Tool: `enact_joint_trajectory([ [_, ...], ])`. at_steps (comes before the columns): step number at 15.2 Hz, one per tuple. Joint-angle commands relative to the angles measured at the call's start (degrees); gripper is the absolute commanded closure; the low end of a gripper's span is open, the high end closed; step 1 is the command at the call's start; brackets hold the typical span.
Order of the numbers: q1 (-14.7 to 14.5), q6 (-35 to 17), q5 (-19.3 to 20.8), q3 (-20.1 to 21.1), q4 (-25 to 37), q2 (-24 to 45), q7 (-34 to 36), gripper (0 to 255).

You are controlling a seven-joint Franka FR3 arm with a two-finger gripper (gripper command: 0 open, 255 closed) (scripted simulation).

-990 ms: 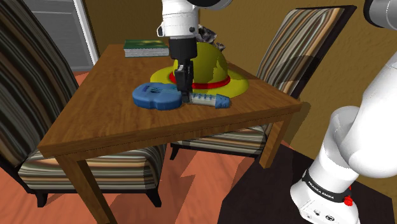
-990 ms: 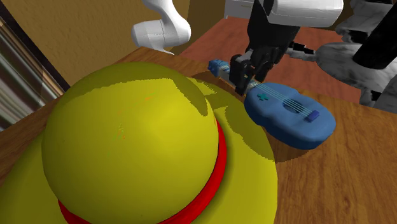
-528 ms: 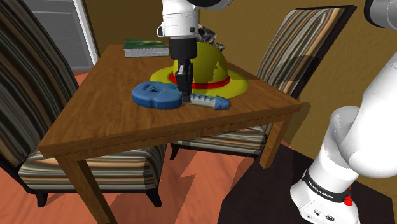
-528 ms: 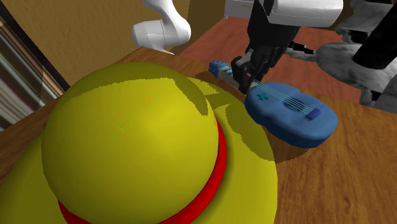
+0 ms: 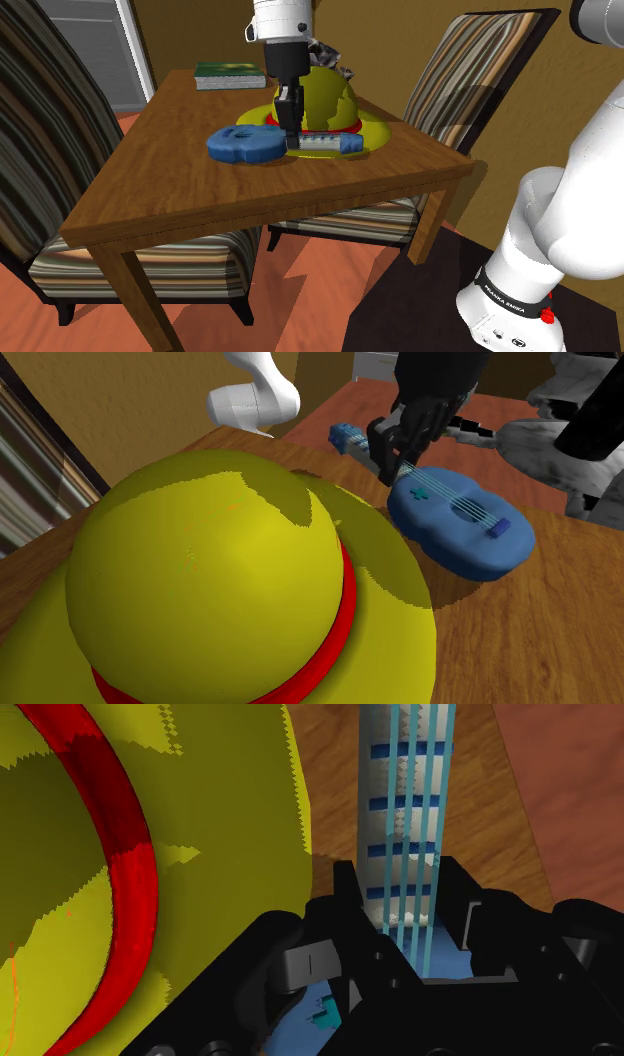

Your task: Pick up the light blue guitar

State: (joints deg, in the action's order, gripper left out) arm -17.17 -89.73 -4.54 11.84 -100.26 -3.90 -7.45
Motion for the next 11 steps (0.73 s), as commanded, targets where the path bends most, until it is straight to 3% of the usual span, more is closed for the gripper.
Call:
enact_joint_trajectory([
  [1, 0.0, 1.5, 0.0, 0.0, 1.8, 0.2, 0.1, 255],
  [11, 0.0, 8.2, 0.3, 0.0, 9.9, 1.8, 0.7, 255],
])
